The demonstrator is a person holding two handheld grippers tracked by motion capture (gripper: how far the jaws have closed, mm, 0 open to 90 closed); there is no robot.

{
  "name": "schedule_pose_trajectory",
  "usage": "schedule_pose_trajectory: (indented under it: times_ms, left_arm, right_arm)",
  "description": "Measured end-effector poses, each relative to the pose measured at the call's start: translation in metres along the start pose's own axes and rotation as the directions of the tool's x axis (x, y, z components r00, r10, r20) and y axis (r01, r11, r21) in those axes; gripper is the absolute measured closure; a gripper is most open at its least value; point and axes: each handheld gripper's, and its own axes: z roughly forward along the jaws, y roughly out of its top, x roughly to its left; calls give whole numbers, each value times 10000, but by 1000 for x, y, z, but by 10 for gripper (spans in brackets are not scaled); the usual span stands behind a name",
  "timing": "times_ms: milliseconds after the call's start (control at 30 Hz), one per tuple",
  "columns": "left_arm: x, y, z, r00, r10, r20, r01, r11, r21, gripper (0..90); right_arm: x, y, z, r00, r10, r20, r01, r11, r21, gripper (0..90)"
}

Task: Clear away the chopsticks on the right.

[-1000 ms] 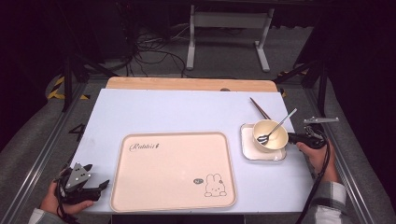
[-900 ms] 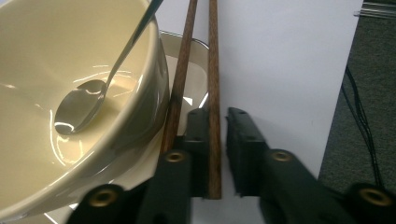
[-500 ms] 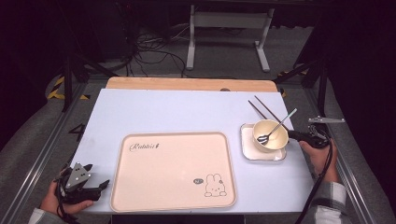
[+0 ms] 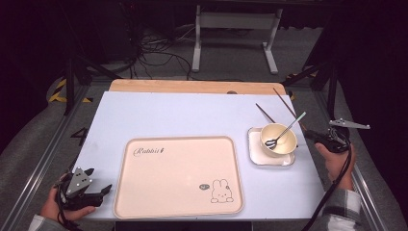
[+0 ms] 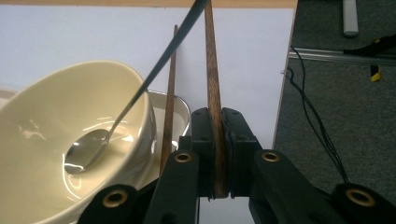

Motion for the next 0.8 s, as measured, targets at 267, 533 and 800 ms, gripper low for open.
schedule_pose_trajectory:
  times_ms: [267,533,800]
  left_arm:
    - [2,4,1,9999,106,-62,-106,9999,-88,184]
    - [3,6,0,9998,161,-80,-163,9996,-232,184]
    - [3,6,1,9998,184,-64,-186,9995,-238,183]
  right_arm:
    - [6,4,-13,9990,191,398,-168,9982,-576,846]
    - [9,11,-26,9956,547,766,-443,9903,-1316,846]
    - [23,22,-41,9980,320,541,-201,9781,-2073,846]
